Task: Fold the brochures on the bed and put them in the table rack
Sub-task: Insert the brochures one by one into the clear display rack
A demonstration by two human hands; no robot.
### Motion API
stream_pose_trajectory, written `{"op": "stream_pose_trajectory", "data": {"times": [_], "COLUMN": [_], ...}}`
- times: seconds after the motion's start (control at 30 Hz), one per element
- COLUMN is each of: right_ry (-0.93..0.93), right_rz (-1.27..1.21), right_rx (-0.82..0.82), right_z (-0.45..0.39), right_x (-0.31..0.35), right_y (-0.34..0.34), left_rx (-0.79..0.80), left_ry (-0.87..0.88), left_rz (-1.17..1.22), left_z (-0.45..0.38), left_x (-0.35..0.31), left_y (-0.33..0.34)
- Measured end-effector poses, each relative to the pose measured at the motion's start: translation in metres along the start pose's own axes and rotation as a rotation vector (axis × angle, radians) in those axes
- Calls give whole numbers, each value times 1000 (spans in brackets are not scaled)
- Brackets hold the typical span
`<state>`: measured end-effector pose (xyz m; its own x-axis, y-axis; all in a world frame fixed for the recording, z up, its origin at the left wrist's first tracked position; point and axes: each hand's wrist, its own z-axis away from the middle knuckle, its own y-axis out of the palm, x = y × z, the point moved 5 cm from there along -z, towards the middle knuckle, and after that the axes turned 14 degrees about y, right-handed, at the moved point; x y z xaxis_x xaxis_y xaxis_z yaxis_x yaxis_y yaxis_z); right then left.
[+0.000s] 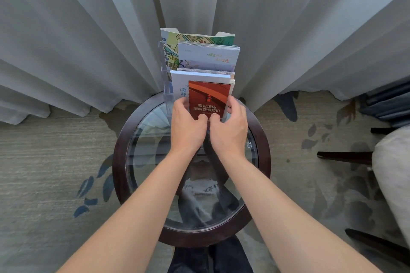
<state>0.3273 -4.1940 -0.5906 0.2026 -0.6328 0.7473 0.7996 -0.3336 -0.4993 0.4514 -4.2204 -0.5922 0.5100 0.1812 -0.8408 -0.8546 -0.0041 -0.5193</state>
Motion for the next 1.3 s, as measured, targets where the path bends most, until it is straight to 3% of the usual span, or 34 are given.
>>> {"op": "stream_pose_trajectory", "data": {"times": [0.2, 0.4, 0.63, 1.3], "right_ry": [-13, -6, 12, 3], "right_rz": [-8, -13, -11, 0], "right_rx": [14, 15, 48, 49], "right_z": [-3, -3, -3, -5], "right_x": [-2, -2, -6, -5], "right_y": [-2, -5, -2, -8], "left_rx": [81, -89, 1, -61], "left_ry": [48, 47, 66, 26], "left_rz": [-25, -68, -48, -43], "left_z": [-2, 0, 4, 1], "left_x": [-1, -4, 1, -4], "left_y": [7, -3, 5, 0]}}
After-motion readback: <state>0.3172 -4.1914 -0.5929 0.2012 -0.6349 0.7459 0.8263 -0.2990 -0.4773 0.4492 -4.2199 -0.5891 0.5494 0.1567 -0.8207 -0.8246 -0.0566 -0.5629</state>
